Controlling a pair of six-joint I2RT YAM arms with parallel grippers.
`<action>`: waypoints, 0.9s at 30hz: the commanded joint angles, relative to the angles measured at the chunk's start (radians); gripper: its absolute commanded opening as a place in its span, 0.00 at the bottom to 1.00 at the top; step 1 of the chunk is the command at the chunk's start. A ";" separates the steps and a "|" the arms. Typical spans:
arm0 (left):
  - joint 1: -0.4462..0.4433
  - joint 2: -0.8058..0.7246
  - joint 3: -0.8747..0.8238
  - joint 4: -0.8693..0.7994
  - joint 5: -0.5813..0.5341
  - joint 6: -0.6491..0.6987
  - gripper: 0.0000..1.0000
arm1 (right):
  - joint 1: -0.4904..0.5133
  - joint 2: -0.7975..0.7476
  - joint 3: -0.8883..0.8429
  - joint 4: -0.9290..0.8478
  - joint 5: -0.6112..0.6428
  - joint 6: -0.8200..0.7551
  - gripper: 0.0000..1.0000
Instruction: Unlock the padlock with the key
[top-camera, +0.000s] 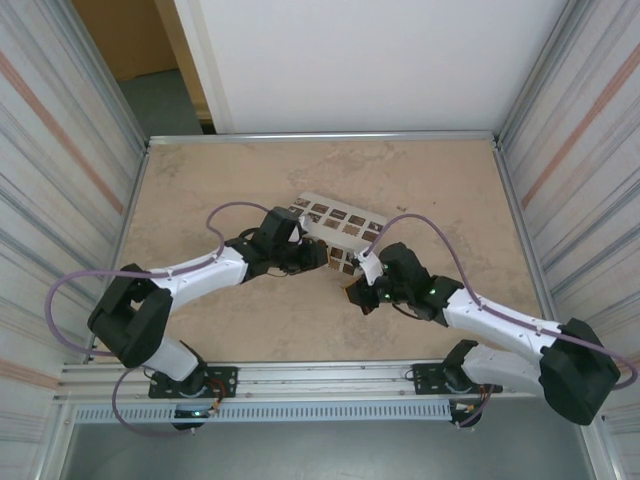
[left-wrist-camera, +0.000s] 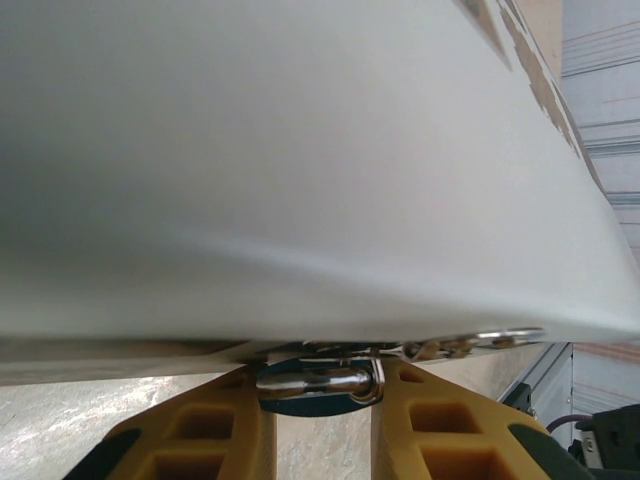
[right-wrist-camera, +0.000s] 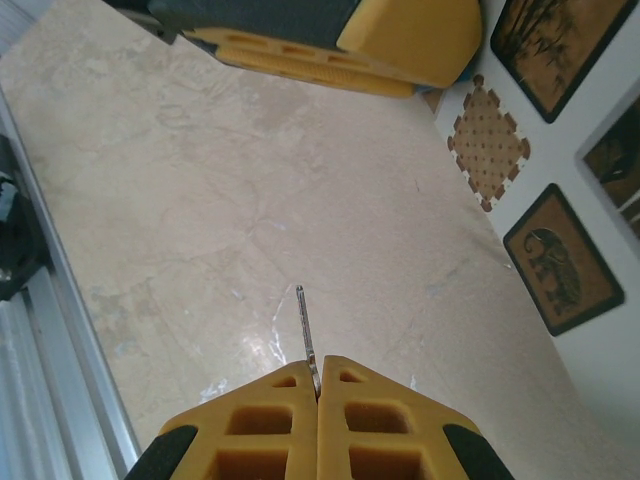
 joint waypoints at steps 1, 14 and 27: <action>-0.009 -0.060 0.041 0.035 0.036 -0.022 0.16 | 0.022 0.034 -0.006 0.091 0.054 -0.037 0.00; -0.013 -0.077 0.023 0.056 0.041 -0.054 0.15 | 0.034 0.124 -0.020 0.218 0.104 -0.058 0.00; -0.017 -0.090 0.006 0.066 0.033 -0.064 0.15 | -0.022 0.184 -0.002 0.296 0.100 -0.082 0.00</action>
